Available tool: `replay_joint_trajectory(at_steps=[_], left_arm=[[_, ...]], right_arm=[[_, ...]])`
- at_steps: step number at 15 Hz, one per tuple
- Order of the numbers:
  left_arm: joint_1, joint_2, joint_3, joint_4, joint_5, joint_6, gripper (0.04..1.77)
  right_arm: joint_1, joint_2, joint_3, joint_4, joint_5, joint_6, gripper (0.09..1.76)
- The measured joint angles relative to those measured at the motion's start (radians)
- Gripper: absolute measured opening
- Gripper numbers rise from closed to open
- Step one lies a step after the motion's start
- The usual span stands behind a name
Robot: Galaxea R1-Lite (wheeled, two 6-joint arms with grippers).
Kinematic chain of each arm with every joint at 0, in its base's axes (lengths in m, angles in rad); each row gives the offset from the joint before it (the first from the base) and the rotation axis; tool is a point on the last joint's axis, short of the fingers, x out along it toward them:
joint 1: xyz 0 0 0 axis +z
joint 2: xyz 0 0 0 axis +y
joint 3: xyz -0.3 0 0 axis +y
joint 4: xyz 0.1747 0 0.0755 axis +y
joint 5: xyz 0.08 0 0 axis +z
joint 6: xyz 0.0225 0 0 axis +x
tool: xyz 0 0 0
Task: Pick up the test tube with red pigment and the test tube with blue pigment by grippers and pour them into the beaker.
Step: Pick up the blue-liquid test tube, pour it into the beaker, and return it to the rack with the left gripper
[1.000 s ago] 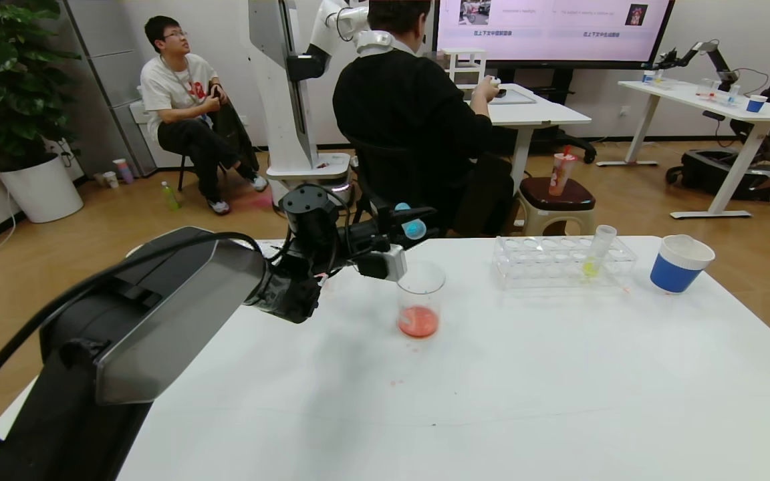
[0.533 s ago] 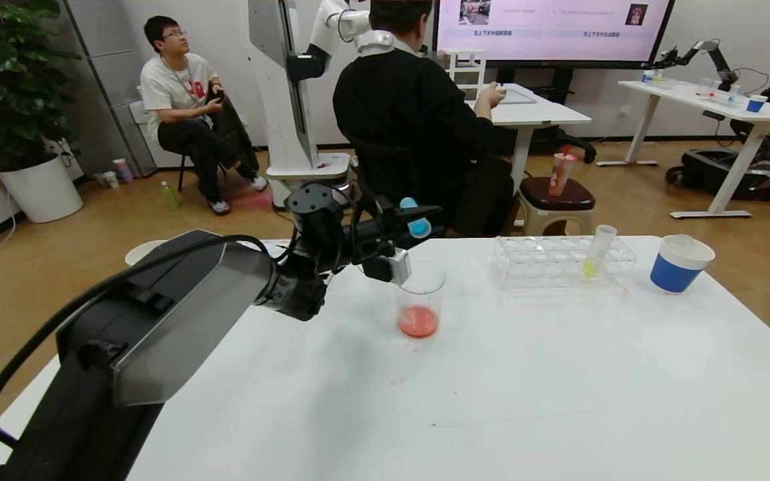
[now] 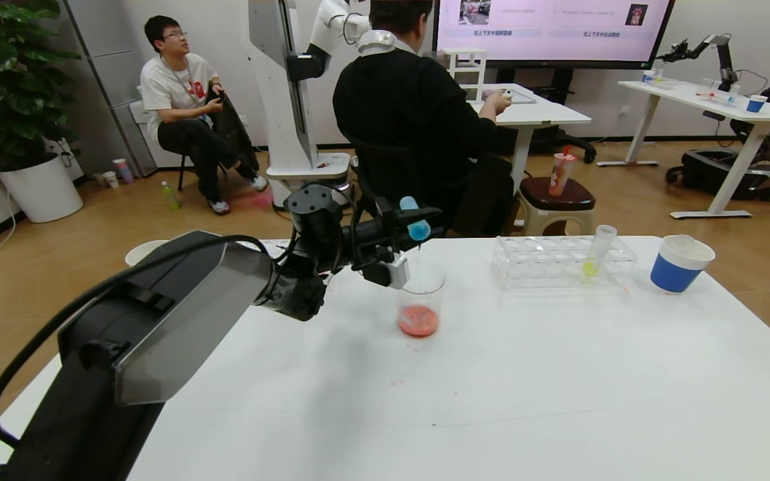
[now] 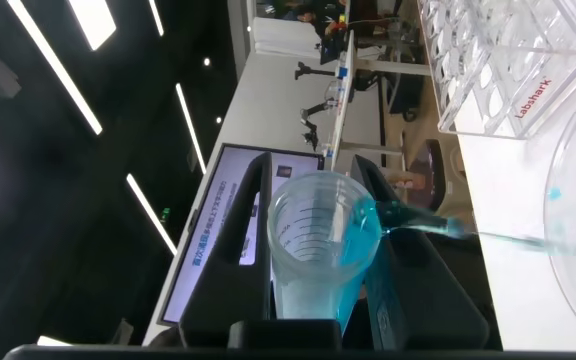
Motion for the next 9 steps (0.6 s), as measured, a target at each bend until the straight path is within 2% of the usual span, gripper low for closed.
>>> replay_joint_trajectory(at_steps=[7, 9], left_arm=[[0.004, 0.0, 0.0, -0.001, -0.009, 0.065, 0.54], [0.008, 0.0, 0.0, 0.001, -0.029, 0.104, 0.54]], right_arm=[[0.0, 0.0, 0.0, 0.0, 0.0, 0.0, 1.74], [0.0, 0.0, 0.0, 0.0, 0.0, 0.0, 1.74]])
